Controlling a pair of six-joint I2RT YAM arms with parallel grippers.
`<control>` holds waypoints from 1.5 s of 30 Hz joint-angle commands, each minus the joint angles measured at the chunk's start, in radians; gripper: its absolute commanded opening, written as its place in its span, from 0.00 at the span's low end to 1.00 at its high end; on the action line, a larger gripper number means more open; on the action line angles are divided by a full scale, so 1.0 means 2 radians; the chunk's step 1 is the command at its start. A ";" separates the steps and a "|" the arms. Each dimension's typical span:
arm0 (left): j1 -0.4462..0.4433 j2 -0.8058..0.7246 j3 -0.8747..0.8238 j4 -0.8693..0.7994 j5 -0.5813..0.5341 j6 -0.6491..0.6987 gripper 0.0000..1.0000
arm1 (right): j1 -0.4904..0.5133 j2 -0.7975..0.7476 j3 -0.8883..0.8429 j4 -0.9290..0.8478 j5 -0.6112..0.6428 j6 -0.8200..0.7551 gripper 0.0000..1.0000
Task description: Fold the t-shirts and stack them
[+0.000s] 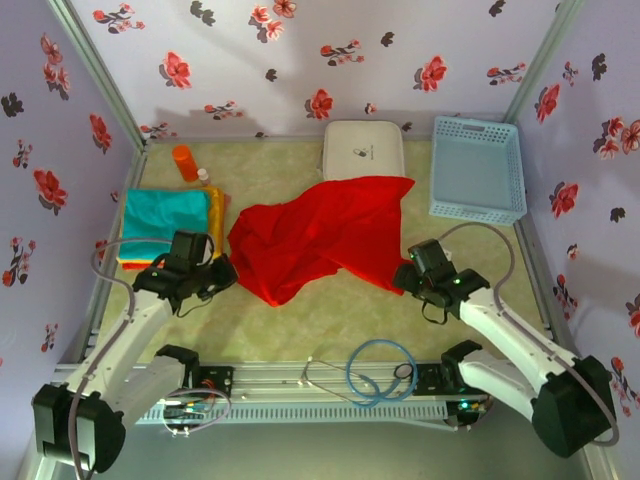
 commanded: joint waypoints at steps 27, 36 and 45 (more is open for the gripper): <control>-0.003 0.008 0.031 -0.047 -0.008 0.047 0.00 | 0.013 0.125 -0.006 0.093 -0.073 -0.005 0.00; 0.004 0.027 0.082 -0.105 -0.041 0.094 0.00 | -0.029 0.064 0.087 -0.043 -0.132 0.011 0.00; 0.032 0.053 0.135 -0.135 -0.040 0.115 0.00 | -0.194 0.116 0.211 -0.092 -0.207 -0.023 0.00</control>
